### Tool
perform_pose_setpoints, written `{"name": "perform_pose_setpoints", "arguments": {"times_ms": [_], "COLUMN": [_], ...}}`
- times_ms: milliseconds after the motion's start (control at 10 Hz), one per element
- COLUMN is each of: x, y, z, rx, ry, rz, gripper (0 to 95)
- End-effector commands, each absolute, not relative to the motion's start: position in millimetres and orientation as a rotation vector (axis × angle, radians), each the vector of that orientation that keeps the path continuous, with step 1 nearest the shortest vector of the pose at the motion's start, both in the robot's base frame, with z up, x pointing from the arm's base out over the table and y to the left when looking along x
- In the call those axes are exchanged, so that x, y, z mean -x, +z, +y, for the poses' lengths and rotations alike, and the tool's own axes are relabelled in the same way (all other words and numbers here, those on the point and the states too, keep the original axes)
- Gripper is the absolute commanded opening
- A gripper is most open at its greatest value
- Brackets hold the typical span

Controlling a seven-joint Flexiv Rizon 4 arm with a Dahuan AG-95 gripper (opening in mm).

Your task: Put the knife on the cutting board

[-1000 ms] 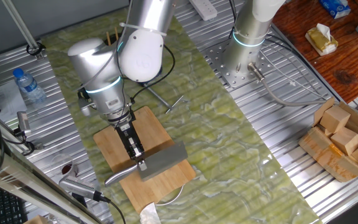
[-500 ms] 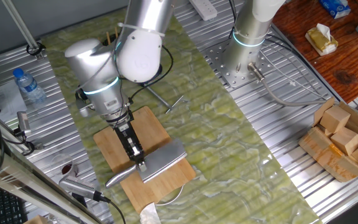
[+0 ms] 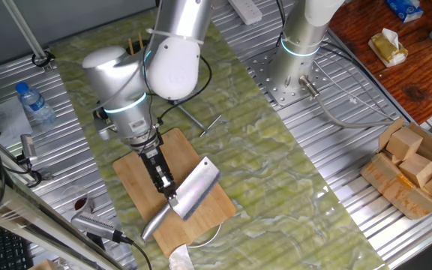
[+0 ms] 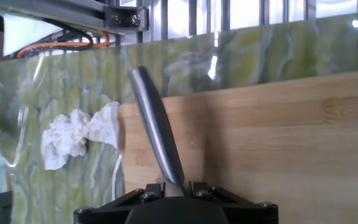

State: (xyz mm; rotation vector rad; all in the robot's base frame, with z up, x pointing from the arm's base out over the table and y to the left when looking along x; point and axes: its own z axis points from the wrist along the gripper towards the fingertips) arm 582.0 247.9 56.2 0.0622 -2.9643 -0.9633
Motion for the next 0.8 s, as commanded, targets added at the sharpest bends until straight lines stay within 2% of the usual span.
{"name": "perform_pose_setpoints", "arguments": {"times_ms": [100, 800], "x": [-581.7, -582.3], "y": [55.8, 55.6], "z": [248.6, 247.3], "rx": [-0.081, -0.166], "ry": [-0.949, -0.885], "rz": [-2.973, -3.001], "gripper": [19.0, 19.0]}}
